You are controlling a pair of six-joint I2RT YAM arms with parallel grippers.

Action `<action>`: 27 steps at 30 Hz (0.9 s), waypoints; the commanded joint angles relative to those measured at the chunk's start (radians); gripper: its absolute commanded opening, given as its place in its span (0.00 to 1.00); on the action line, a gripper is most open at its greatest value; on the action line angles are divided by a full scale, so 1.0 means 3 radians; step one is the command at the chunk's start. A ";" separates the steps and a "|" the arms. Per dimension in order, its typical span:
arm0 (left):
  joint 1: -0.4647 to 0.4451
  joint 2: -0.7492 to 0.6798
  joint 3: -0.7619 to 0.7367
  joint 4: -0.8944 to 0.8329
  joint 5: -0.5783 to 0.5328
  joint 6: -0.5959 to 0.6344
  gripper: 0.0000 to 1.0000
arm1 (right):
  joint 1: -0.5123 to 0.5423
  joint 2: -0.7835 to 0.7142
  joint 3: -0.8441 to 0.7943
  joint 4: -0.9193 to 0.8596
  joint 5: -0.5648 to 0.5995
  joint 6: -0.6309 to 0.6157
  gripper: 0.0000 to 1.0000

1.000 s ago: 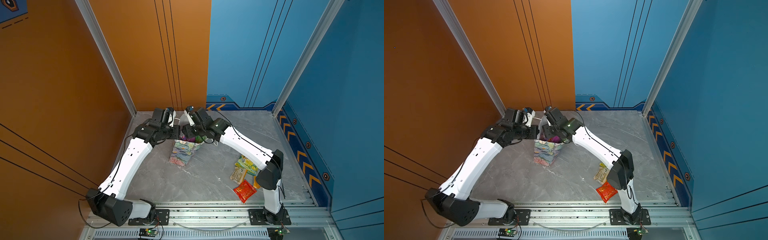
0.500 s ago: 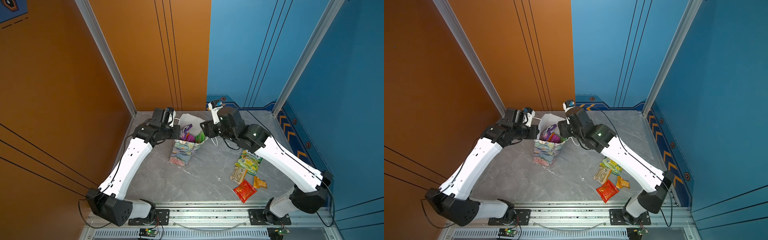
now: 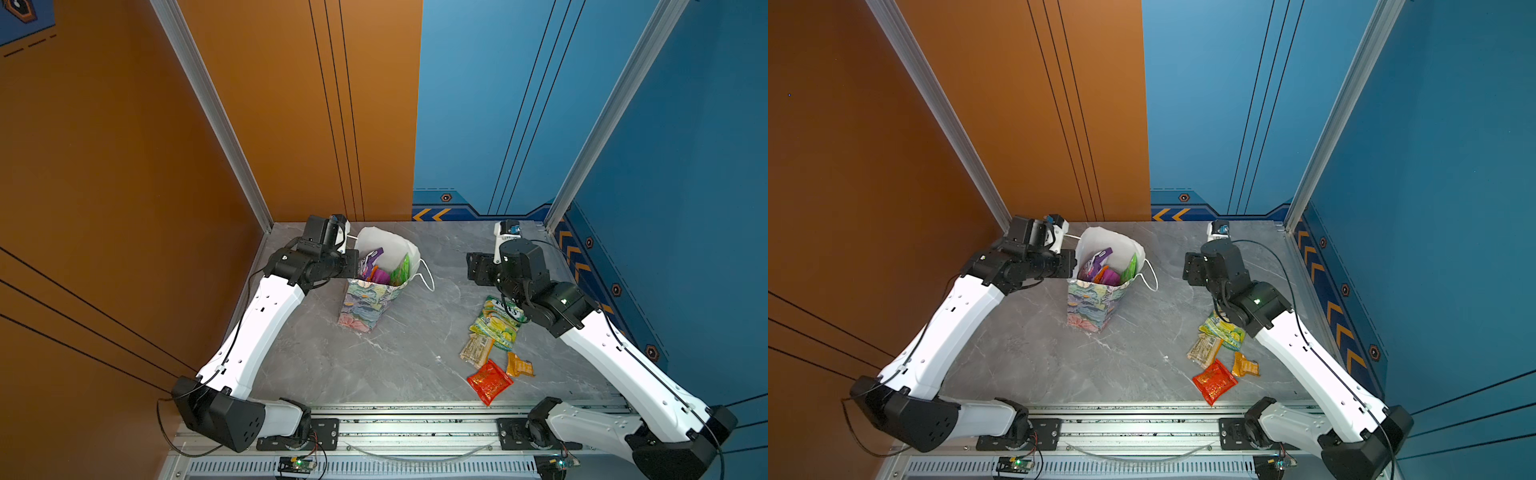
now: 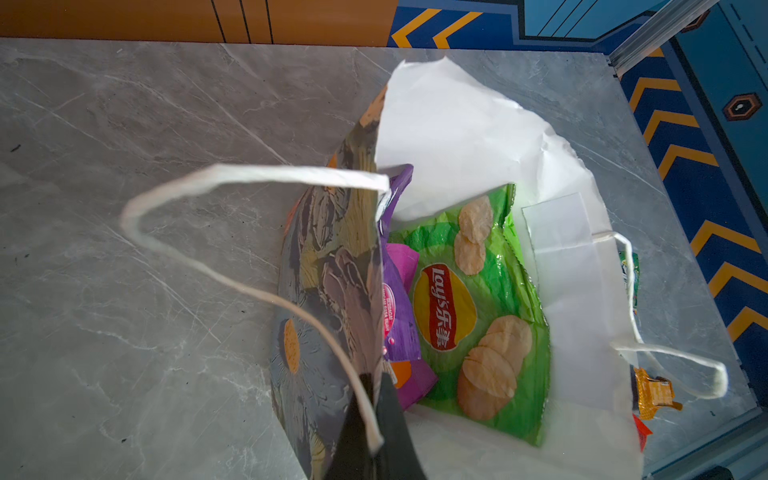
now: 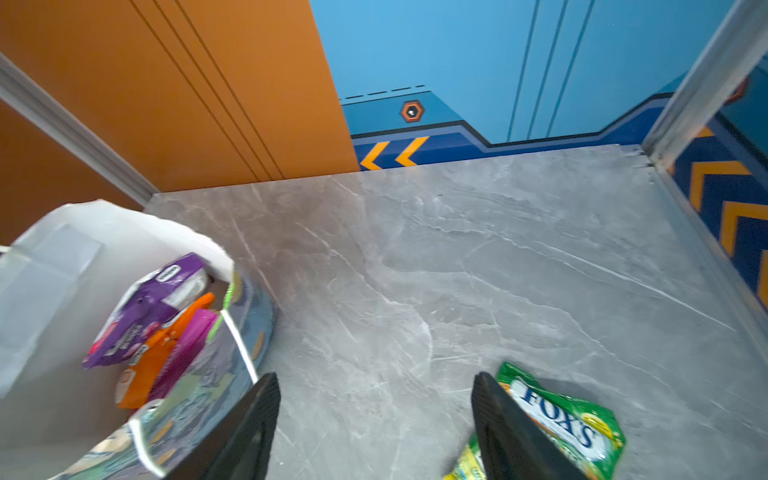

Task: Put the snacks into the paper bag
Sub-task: 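Move the right gripper down over the green Fox's Spring Tea bag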

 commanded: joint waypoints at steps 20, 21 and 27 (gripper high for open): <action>0.0006 -0.0090 0.0014 0.0097 0.0012 0.0064 0.04 | -0.2041 0.0115 -0.1295 -0.0278 -0.0661 0.1088 1.00; 0.0007 -0.0090 0.0014 0.0101 0.0002 0.0068 0.04 | -0.2056 0.0145 -0.1314 -0.0278 -0.0669 0.1079 1.00; 0.0007 -0.0090 0.0014 0.0096 -0.0014 0.0067 0.04 | -0.2091 0.0316 -0.1363 -0.0328 -0.0706 0.1009 1.00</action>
